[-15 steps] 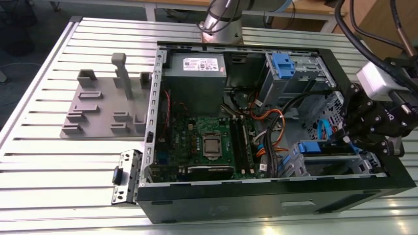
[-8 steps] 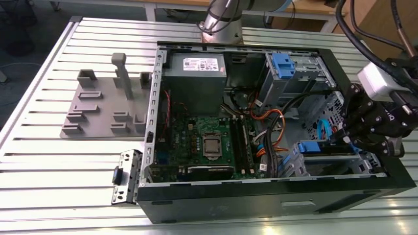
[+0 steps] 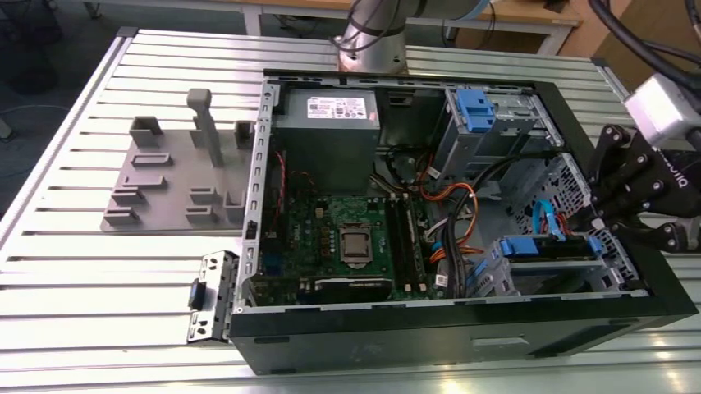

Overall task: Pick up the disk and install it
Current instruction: 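Insert the second disk wire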

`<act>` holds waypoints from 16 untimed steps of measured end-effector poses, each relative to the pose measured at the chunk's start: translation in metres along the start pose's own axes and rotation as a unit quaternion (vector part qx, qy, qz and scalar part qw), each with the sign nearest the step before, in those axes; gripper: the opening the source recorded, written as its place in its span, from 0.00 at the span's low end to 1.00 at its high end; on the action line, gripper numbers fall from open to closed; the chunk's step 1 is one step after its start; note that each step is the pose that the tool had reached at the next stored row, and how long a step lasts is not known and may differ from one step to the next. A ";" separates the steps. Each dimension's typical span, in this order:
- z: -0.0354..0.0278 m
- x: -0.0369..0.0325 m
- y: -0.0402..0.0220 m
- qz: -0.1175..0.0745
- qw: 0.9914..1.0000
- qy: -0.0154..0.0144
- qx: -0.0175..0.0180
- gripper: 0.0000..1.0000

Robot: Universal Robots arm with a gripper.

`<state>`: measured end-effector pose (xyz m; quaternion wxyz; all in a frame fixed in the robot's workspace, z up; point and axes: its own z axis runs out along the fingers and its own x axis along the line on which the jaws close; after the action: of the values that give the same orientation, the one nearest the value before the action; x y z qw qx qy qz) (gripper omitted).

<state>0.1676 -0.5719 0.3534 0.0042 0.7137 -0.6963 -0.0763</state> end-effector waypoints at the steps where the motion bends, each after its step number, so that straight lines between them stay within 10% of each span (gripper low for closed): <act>1: -0.0021 -0.0002 0.0000 0.000 1.000 0.000 0.000 0.10; 7: -0.0170 -0.0017 0.0010 0.000 1.000 0.000 0.000 0.10; 16: -0.0183 -0.0018 0.0011 0.000 1.000 0.000 0.000 0.10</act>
<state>0.1685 -0.5719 0.3718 0.0043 0.7137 -0.6963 -0.0763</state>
